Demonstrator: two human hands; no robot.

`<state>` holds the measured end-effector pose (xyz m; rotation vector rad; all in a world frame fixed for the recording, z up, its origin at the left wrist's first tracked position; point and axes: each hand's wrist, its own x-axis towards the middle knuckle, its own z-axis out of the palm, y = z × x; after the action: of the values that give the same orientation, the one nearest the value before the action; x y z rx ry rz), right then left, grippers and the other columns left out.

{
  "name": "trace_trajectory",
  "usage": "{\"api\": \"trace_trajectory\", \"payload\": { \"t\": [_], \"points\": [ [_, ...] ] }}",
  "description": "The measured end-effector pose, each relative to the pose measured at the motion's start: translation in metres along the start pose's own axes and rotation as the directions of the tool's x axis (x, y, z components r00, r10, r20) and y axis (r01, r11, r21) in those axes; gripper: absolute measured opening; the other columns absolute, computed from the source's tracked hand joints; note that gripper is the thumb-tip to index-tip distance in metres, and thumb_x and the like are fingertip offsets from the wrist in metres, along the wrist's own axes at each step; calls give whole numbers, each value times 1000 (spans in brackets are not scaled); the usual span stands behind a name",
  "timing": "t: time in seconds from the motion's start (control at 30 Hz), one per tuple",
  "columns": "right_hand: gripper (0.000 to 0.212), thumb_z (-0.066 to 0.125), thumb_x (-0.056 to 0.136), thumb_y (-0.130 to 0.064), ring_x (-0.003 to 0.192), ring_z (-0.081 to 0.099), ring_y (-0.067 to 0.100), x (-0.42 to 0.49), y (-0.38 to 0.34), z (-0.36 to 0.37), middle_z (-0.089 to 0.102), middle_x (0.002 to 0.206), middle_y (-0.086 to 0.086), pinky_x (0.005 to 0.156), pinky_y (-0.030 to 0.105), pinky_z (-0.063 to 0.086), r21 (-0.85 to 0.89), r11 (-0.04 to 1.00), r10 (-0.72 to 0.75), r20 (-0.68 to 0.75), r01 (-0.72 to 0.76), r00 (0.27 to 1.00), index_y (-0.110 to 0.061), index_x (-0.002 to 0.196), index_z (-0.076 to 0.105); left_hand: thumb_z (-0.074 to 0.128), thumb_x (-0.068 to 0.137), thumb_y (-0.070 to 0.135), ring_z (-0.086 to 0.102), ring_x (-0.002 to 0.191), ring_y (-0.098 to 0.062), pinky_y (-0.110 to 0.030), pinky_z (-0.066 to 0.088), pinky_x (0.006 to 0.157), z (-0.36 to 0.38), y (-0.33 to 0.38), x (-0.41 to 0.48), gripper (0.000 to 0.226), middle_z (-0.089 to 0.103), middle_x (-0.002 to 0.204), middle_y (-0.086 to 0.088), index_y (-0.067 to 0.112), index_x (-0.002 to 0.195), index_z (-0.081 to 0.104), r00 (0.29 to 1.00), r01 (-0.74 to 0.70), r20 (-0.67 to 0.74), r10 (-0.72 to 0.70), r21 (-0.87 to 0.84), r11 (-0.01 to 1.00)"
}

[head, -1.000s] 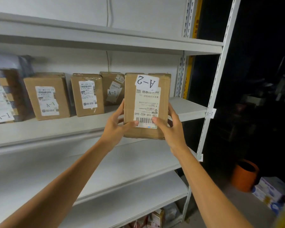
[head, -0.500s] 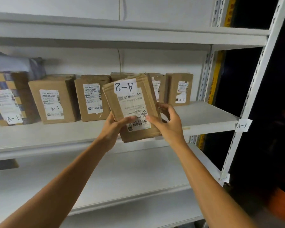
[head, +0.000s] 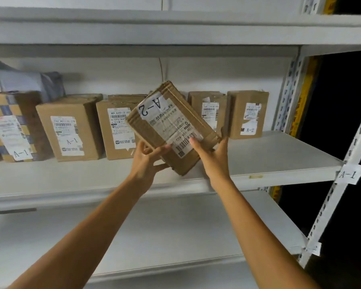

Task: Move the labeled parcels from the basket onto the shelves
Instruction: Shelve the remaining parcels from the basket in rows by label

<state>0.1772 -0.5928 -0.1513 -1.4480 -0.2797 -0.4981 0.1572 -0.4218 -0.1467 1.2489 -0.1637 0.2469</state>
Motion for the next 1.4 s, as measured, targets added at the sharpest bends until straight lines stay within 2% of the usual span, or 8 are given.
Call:
{"api": "trace_trajectory", "payload": {
  "t": [0.13, 0.27, 0.47, 0.7, 0.87, 1.03, 1.23, 1.4],
  "points": [
    [76, 77, 64, -46, 109, 66, 25, -7, 11, 18, 67, 122, 4, 90, 40, 52, 222, 889, 333, 287, -400, 898, -35, 131, 43, 69, 79, 19, 64, 108, -35, -50, 55, 85, 17, -7, 15, 59, 64, 120, -20, 6, 130, 44, 998, -18, 61, 28, -161, 987],
    [61, 73, 81, -22, 106, 68, 25, 5, 13, 29, 68, 119, 5, 94, 46, 53, 443, 823, 299, 196, -356, 934, -31, 136, 46, 62, 86, 24, 61, 113, -32, -40, 50, 95, 26, -12, 33, 53, 61, 125, -21, 5, 134, 49, 982, -6, 185, 37, -166, 986],
    [55, 69, 86, -15, 109, 65, 32, 25, 18, 22, 64, 123, 9, 85, 52, 56, 678, 693, 322, 12, -245, 946, -25, 136, 48, 80, 62, 41, 60, 110, -26, -52, 51, 92, 11, -8, 54, 95, 54, 130, -14, 23, 142, 33, 994, -3, -107, -29, -288, 958],
    [67, 69, 85, -16, 110, 61, 30, 42, 18, 15, 62, 121, 9, 85, 56, 55, 742, 634, 356, -32, -216, 934, -25, 141, 34, 76, 69, 31, 64, 109, -18, -40, 52, 82, -8, 5, 72, 63, 69, 114, 9, 33, 126, 49, 991, -96, 109, 80, 148, 984],
    [67, 72, 82, -10, 112, 63, 28, 48, 16, 11, 63, 123, 10, 72, 41, 59, 624, 746, 308, -12, -233, 951, -23, 137, 37, 85, 58, 21, 65, 107, -20, -36, 57, 82, -19, 19, 86, 100, 63, 122, -4, 27, 142, 30, 985, -167, 82, 154, 186, 968],
    [32, 71, 85, -20, 110, 65, 23, 54, 12, 26, 70, 110, 7, 89, 39, 55, 618, 763, 269, -35, -191, 963, -15, 112, 55, 91, 53, 27, 68, 94, -22, -33, 57, 67, -15, 12, 72, 72, 64, 110, -6, 20, 110, 47, 970, -206, -87, 227, 202, 957],
    [82, 77, 79, -12, 112, 63, 10, 52, 24, 53, 63, 128, -3, 92, 47, 54, 295, 951, 57, 138, -96, 989, -42, 140, 32, 84, 69, 20, 69, 90, -26, -43, 59, 59, -7, 4, 71, 51, 63, 104, -9, 20, 102, 45, 959, -151, -225, 170, 99, 984],
    [72, 84, 70, -13, 114, 62, 13, 56, 39, 45, 66, 123, -2, 99, 47, 50, 128, 990, 51, 69, -60, 996, -51, 117, 46, 80, 74, 15, 66, 77, 1, -20, 56, 56, -25, 3, 66, 40, 61, 88, 2, 10, 96, 47, 927, -295, -49, 371, 513, 806]
  ]
}}
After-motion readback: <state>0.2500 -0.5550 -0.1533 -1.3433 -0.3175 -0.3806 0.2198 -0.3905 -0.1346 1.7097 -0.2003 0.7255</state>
